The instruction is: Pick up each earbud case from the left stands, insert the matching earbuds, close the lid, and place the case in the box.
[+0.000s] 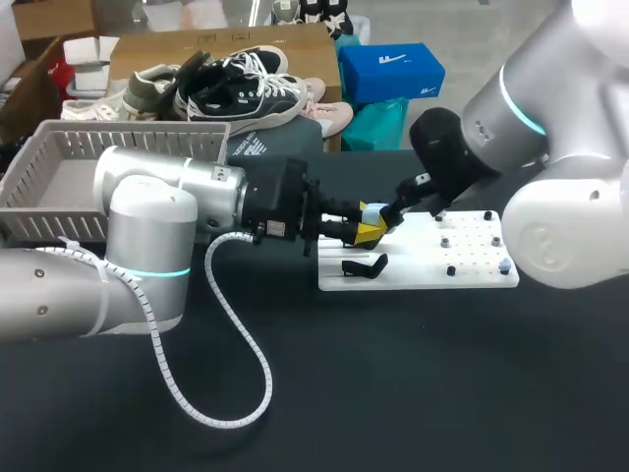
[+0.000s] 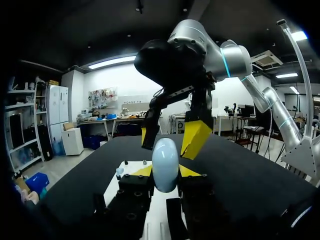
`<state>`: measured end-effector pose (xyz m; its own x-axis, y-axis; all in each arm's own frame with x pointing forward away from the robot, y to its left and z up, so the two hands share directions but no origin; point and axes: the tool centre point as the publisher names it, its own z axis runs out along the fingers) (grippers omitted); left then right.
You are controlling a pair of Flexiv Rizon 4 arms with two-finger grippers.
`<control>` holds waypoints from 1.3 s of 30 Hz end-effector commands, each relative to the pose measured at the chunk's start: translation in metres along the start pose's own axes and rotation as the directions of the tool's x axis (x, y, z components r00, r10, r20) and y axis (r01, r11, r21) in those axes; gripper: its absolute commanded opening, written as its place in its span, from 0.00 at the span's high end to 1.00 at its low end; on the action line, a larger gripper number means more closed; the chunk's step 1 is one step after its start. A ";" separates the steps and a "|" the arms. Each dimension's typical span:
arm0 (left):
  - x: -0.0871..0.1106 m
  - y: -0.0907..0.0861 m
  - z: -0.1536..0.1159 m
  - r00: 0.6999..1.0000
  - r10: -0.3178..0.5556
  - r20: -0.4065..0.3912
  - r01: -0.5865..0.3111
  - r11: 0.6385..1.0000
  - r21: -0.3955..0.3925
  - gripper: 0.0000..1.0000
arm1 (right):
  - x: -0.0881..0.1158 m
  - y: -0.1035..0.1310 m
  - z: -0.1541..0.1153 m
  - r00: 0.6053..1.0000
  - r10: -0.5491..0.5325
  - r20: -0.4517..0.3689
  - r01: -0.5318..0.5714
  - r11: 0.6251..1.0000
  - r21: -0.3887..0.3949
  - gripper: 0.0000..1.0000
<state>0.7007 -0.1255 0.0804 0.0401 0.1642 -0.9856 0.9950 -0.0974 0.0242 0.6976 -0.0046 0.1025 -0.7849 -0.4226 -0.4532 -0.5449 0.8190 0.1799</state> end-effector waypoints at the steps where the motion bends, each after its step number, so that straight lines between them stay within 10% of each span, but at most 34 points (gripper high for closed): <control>1: 0.001 0.000 0.001 1.000 0.001 0.000 -0.001 1.000 -0.003 1.00 | -0.003 -0.001 0.004 1.000 0.005 -0.003 -0.005 1.000 0.012 0.00; 27: 0.001 0.000 0.001 1.000 0.001 0.000 -0.001 1.000 -0.003 1.00 | -0.020 -0.001 -0.010 0.999 0.007 0.033 -0.008 1.000 0.030 0.00; 39: 0.001 0.000 0.001 1.000 0.001 0.000 -0.001 1.000 -0.003 1.00 | 0.005 -0.035 -0.055 0.997 -0.076 0.015 0.065 0.930 0.361 0.00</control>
<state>0.7008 -0.1258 0.0803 0.0401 0.1641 -0.9856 0.9950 -0.0971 0.0243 0.7183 -0.0435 0.1366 -0.7459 -0.4837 -0.4578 -0.5336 0.8454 -0.0238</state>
